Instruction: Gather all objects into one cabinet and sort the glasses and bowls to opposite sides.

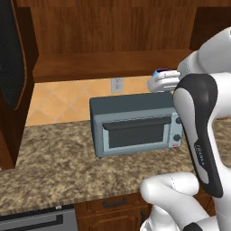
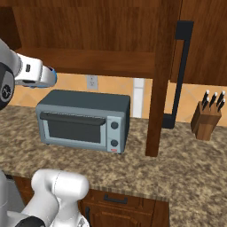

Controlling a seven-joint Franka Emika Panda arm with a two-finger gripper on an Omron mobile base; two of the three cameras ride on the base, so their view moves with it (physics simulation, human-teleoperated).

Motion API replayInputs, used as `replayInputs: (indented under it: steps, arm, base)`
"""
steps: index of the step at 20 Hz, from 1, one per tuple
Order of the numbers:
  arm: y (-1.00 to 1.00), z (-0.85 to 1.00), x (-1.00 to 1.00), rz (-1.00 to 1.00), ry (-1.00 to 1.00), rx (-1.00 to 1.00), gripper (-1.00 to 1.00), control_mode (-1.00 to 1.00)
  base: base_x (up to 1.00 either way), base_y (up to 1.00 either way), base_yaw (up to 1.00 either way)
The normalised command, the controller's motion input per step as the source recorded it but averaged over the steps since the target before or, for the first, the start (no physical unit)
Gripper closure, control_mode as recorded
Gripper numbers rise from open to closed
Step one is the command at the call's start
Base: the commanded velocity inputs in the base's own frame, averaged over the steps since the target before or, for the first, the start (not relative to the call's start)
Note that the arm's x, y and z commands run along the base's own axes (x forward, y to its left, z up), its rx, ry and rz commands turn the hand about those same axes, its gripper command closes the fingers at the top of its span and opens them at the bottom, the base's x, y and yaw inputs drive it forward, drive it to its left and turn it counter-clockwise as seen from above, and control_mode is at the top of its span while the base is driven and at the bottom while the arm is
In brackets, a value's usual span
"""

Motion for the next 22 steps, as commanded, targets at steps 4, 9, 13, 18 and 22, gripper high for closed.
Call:
replayInputs:
  steps: [4,9,13,18,22]
  arm:
    - [0.0,0.0,0.0,0.0,0.0,0.0,1.0,1.0]
    - [0.0,0.0,0.0,0.0,0.0,0.0,1.0,1.0]
    - [0.0,0.0,0.0,0.0,0.0,0.0,1.0,1.0]
    - [0.0,0.0,0.0,0.0,0.0,0.0,1.0,1.0]
    - [0.0,0.0,0.0,0.0,0.0,0.0,1.0,1.0]
  base:
    - [-0.47,0.34,-0.01]
    - [-0.98,0.9,0.0]
    - [-0.86,0.16,0.02]
    - [-1.0,-0.66,0.0]
    - [-0.7,0.75,0.21]
